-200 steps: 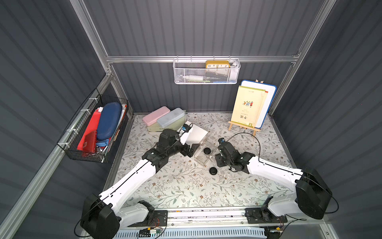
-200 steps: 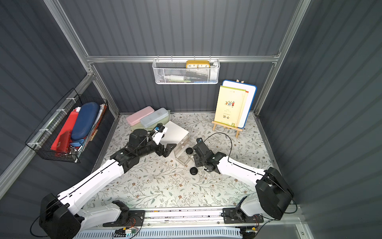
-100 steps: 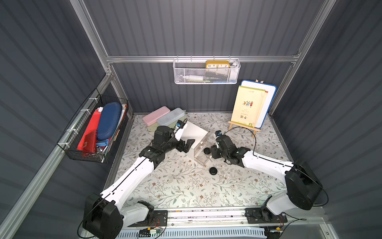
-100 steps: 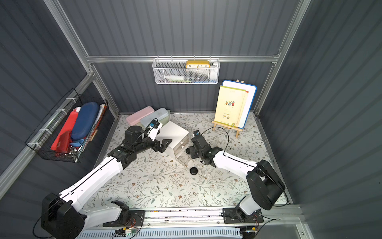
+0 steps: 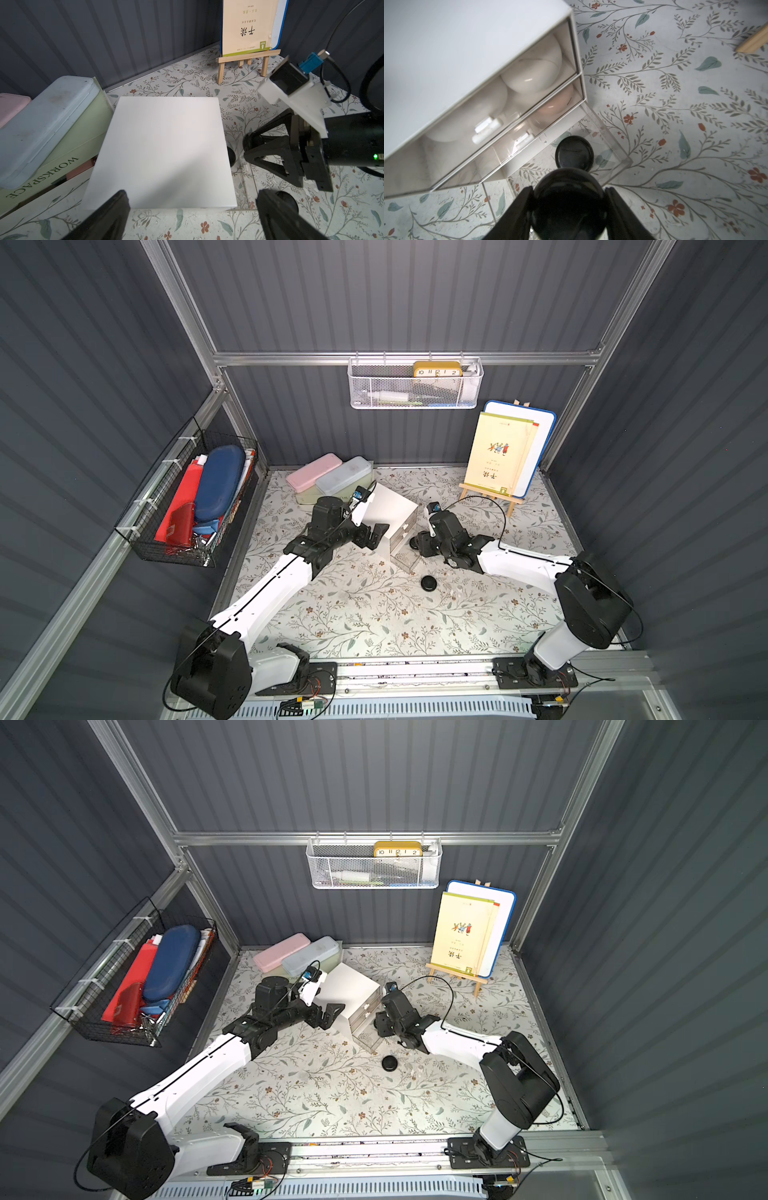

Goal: Put the bluetooth earphones in the drawer according to color
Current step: Place the bluetooth earphone in the drawer.

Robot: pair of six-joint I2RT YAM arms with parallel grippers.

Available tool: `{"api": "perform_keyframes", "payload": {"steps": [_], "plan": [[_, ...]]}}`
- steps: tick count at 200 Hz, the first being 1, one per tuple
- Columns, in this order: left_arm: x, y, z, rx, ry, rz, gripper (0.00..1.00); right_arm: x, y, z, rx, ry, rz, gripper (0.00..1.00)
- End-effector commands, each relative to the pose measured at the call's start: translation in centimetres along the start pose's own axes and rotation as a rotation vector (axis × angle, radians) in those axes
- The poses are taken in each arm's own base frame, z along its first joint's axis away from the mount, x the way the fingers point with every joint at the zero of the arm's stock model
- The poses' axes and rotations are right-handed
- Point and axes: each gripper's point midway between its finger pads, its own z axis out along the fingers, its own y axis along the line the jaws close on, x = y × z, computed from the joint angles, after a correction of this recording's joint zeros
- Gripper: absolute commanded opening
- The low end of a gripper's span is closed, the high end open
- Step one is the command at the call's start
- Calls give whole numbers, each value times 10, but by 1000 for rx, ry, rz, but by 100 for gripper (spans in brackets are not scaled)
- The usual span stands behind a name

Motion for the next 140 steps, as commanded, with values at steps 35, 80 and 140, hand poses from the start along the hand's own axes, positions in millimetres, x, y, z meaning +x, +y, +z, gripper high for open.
{"api": "perform_keyframes", "payload": {"steps": [35, 80, 140], "plan": [[6, -1, 5, 24, 9, 0, 99, -1, 3, 14, -31, -1, 63, 0], [7, -3, 7, 44, 15, -7, 99, 7, 3, 19, -43, 7, 107, 0], [6, -6, 5, 57, 10, -4, 99, 16, 1, 27, -42, 20, 134, 16]]}}
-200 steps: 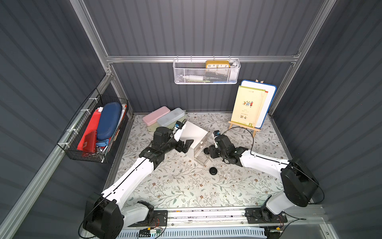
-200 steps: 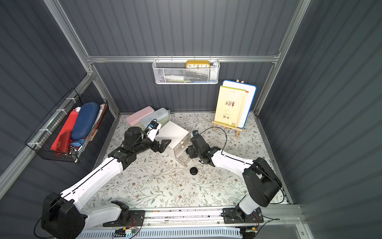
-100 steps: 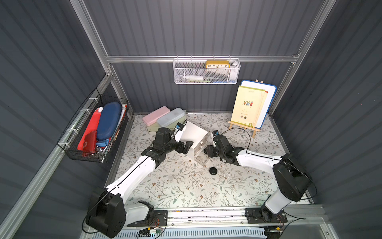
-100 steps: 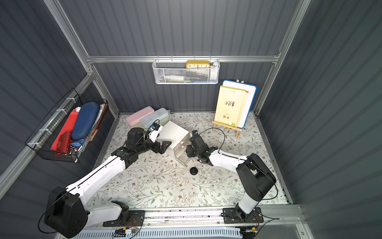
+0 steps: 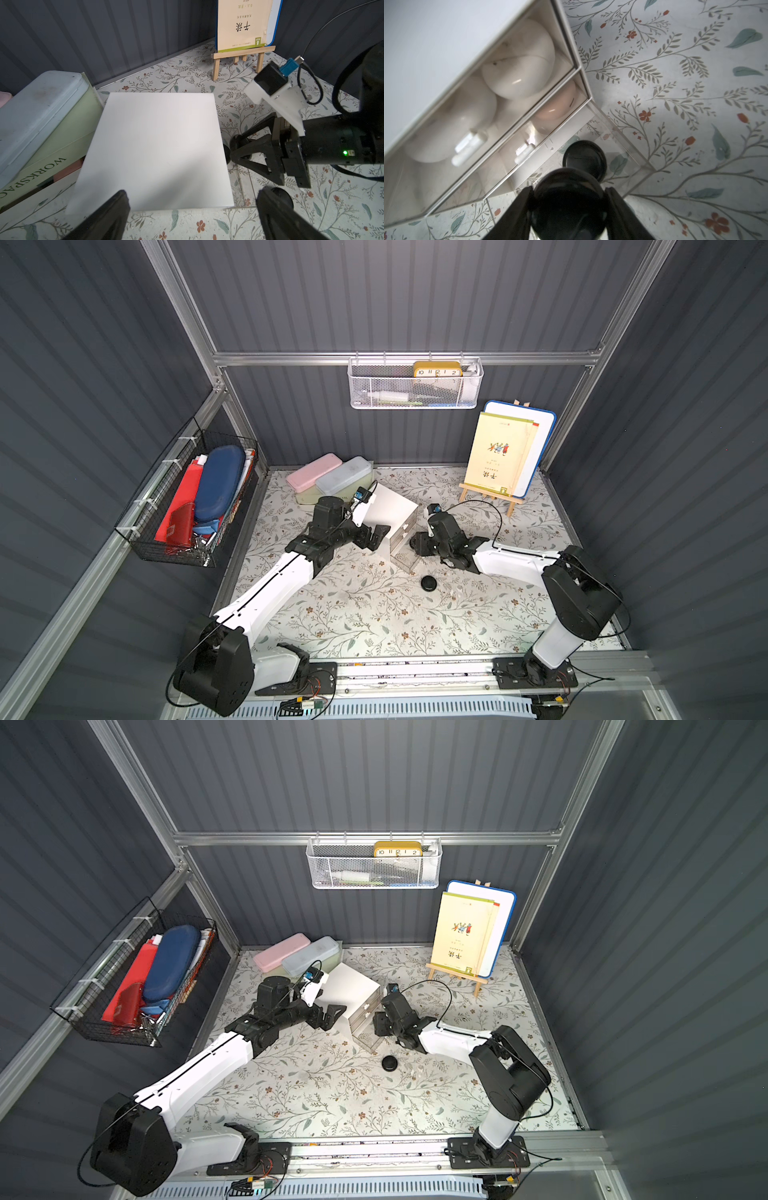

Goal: Put the bluetooth earphones in the drawer according to color
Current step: Place the bluetooth earphone in the drawer.

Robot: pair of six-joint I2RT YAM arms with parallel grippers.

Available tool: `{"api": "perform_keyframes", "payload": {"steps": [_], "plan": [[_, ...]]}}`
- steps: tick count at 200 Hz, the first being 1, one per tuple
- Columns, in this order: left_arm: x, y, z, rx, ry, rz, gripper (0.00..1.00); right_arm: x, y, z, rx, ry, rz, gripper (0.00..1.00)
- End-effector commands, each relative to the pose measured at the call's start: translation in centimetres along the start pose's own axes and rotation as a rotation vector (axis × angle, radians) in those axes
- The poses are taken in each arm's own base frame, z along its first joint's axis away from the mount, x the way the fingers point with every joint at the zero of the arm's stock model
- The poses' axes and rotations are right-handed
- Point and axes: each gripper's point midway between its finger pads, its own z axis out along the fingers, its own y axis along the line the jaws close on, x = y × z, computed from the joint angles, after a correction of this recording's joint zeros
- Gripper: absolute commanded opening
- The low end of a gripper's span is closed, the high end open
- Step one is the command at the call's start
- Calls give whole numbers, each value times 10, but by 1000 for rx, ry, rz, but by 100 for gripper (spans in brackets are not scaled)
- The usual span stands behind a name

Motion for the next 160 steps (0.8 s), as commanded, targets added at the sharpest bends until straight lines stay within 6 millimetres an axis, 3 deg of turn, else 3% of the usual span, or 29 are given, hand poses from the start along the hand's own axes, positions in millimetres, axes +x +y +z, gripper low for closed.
{"api": "perform_keyframes", "payload": {"steps": [1, 100, 160], "plan": [[1, -2, 0, 18, -3, 6, 99, 8, -5, 9, 4, 14, 29, 16], [2, -2, 1, 25, 3, 2, 99, 17, -2, 11, -23, 39, 46, 52], [1, -2, 0, 22, 0, 1, 99, 21, -2, 9, -29, 56, 55, 63]]}}
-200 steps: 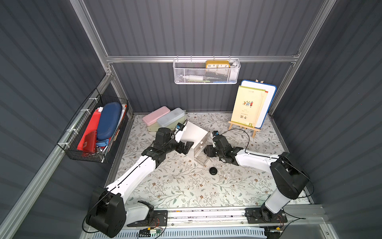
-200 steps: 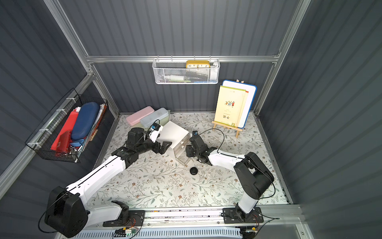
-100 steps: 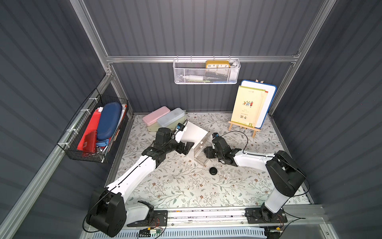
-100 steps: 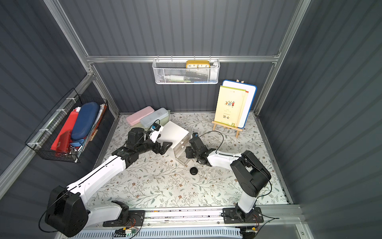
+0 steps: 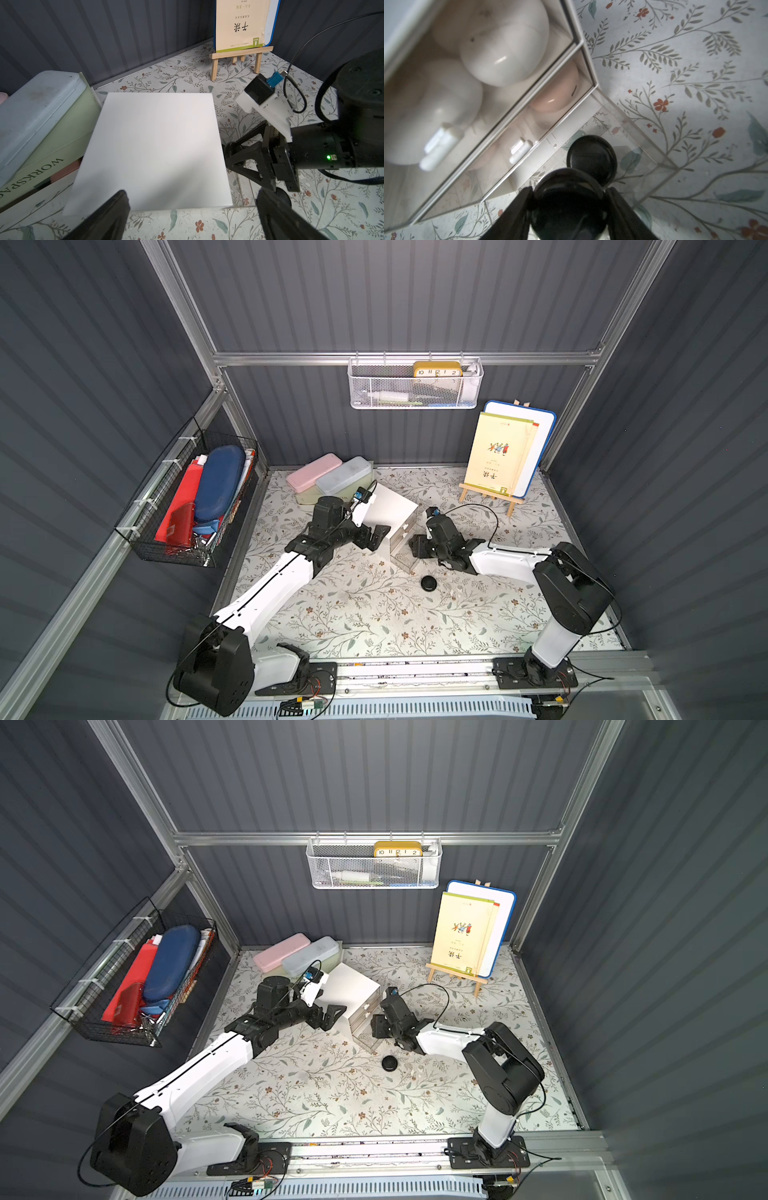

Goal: Put the bluetooth earphones in the drawer according to color
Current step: Place the bluetooth earphone in the drawer.

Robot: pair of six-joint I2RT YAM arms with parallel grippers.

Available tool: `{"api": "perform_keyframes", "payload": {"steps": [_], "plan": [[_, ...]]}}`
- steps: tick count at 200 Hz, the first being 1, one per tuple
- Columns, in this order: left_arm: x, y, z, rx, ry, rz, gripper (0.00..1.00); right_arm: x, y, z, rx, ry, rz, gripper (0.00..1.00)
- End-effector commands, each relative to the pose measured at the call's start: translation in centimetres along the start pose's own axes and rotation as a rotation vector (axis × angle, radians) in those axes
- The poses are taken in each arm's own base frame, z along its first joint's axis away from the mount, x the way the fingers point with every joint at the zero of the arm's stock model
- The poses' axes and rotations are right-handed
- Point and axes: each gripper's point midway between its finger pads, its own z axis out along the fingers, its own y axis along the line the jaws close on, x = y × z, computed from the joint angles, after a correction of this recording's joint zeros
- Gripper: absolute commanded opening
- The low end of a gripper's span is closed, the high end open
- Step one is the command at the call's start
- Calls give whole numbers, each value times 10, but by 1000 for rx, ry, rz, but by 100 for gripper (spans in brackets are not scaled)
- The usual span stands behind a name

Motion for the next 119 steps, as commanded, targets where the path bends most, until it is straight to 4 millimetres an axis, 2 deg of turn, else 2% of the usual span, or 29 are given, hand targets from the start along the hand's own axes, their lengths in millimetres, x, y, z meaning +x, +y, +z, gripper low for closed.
{"api": "perform_keyframes", "payload": {"steps": [1, 79, 119], "plan": [[1, -2, 0, 16, 1, 4, 99, 9, -6, -2, 7, 28, 12, 63], [-1, -2, -1, 16, -4, 11, 99, 10, -9, -15, 17, 12, 15, 65], [-19, -2, -7, 7, -39, 57, 99, 10, -10, -28, 22, 16, -10, 68]]}}
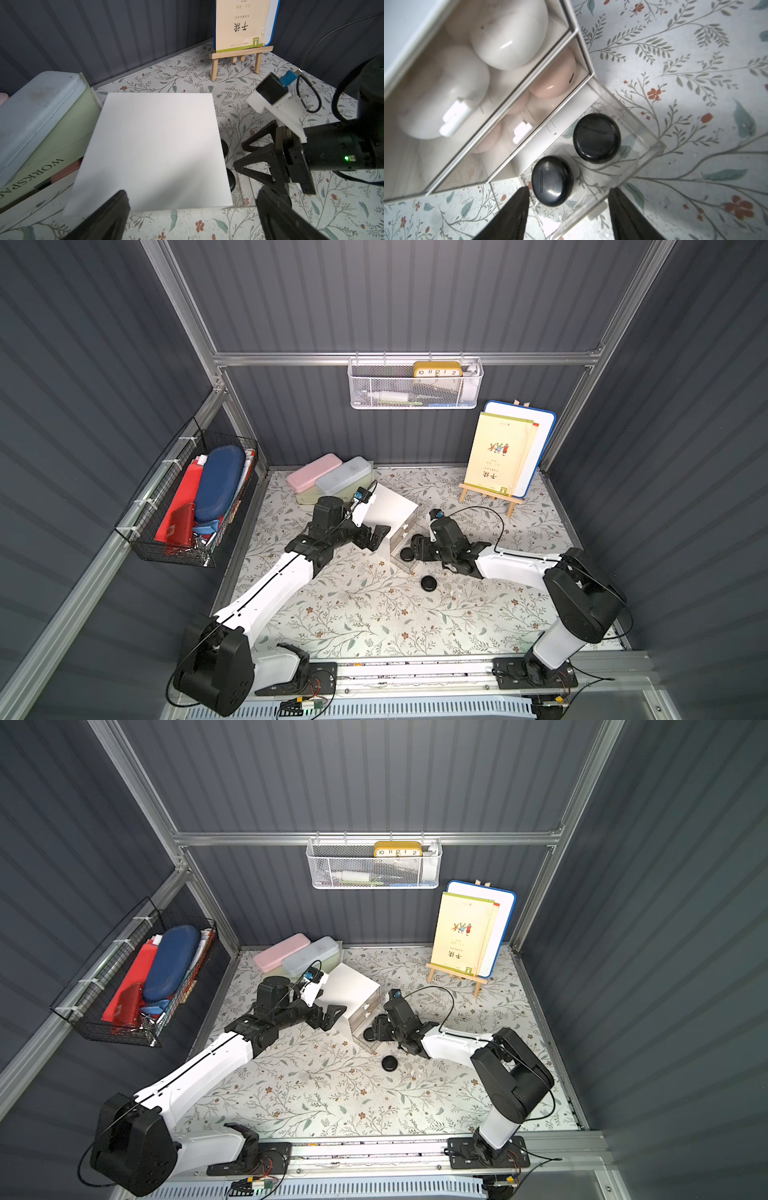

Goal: Put the bluetooth earphones in the drawer according to color
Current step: Place the bluetooth earphone in the drawer.

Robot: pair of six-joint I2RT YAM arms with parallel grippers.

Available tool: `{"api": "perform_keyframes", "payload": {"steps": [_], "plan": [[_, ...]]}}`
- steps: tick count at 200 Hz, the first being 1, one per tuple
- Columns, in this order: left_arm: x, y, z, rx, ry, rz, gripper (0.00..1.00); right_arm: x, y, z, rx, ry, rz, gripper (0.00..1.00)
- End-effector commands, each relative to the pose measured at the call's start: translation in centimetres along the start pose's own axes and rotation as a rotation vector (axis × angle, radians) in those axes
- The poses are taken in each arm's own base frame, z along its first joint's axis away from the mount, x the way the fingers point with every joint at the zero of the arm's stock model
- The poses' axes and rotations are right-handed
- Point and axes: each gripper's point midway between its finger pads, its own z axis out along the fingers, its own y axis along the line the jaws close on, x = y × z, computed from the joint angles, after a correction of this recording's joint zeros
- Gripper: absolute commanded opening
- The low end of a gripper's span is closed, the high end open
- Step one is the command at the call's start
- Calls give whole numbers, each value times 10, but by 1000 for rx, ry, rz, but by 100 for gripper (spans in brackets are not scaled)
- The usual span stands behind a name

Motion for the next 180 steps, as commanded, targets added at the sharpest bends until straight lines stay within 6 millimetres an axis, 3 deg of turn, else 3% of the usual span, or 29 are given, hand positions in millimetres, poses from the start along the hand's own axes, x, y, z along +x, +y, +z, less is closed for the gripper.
{"api": "perform_keyframes", "payload": {"steps": [1, 50, 83, 122, 180], "plan": [[-19, -2, -8, 7, -40, 51, 99, 5, -8, -11, 27, 12, -13, 69], [-37, -3, -14, 4, -93, 61, 99, 20, -15, -33, 42, 51, -68, 73], [-29, -8, -16, 3, -65, 59, 99, 33, -14, -45, 65, 104, -137, 73], [-30, -27, -20, -9, -68, 86, 99, 48, -13, -56, 83, 143, -163, 73], [-9, -49, -14, 3, -2, 78, 99, 75, -21, -63, 127, 179, -164, 74]]}}
